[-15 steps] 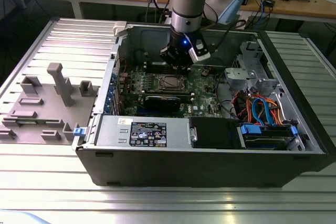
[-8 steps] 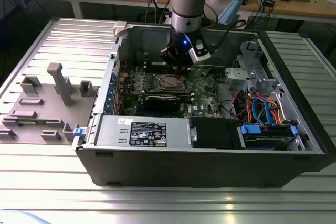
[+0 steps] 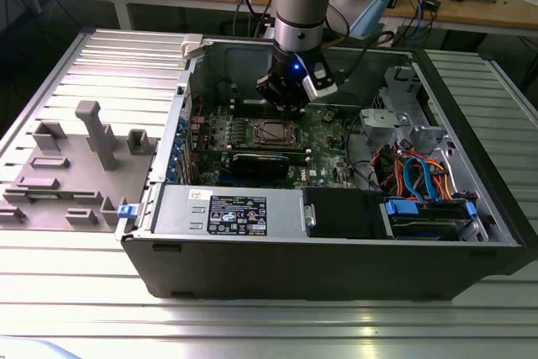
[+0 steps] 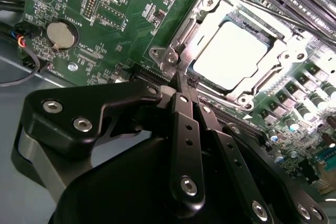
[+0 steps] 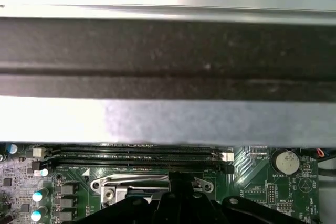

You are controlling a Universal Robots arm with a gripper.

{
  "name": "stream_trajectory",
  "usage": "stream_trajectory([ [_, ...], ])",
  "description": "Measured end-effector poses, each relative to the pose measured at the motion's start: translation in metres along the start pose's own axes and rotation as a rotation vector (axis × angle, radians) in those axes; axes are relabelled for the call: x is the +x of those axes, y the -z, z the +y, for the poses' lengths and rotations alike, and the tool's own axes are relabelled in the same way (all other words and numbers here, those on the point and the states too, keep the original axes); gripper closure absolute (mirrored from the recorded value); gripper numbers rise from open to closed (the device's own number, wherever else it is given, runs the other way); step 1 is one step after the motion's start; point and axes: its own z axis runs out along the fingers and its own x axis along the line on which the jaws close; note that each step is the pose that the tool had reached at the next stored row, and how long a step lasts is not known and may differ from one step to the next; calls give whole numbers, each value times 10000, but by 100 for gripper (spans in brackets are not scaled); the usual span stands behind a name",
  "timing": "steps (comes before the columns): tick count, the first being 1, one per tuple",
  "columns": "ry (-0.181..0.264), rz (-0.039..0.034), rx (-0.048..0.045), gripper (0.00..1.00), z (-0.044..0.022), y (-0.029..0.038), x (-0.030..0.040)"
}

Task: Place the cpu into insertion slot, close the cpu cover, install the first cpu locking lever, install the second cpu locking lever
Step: 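Install the second cpu locking lever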

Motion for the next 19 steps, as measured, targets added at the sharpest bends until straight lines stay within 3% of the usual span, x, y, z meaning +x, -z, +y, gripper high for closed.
stream_trajectory([
  [2,0,0,0,89,3,39,-1],
  [14,-37,-2,3,89,-76,53,1],
  [19,-155,-12,5,89,-70,132,-1],
])
